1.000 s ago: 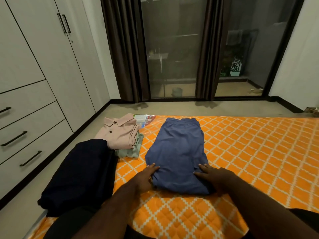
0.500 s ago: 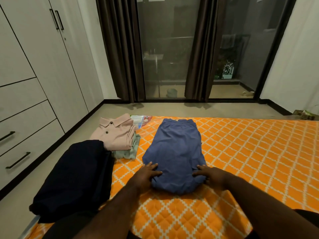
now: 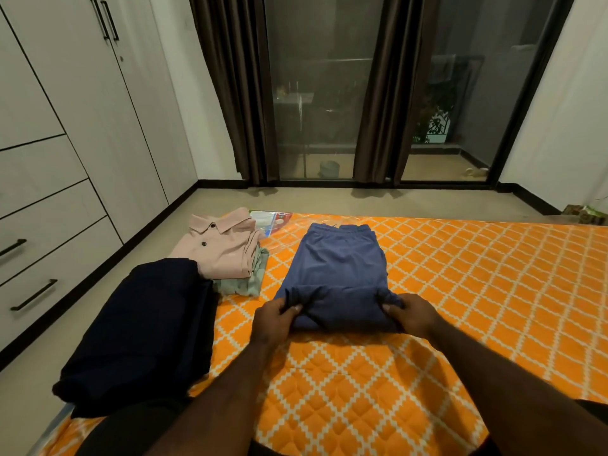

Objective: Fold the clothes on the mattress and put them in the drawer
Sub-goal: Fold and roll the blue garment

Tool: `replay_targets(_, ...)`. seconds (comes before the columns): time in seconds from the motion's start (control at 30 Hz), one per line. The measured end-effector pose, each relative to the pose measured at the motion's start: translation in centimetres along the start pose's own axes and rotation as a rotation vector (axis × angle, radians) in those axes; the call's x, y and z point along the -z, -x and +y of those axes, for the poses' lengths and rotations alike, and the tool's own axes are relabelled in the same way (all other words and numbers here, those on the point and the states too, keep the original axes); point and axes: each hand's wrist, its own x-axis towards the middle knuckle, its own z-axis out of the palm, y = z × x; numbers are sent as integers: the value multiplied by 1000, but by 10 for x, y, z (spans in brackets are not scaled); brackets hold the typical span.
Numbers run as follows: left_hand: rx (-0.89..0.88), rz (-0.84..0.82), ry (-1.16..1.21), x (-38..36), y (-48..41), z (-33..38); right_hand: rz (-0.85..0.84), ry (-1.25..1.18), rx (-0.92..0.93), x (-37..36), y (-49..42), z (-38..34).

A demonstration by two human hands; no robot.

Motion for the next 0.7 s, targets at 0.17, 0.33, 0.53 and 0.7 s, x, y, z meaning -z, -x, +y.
replay_targets(0.17,26,49,-156,0,4,3,79,124,-81,-11,-5,-4)
replay_targets(0.33,113,-35,-282,0,-2,-1,121,193,-160,-19,0,-14)
replay_targets(0.53,10,61,-409,7,3,-3,271,181,-169,-23,7,-19)
replay_targets(0.7,-97,-51,-283,20,-3,-1,151,420,61,-12,6,-12)
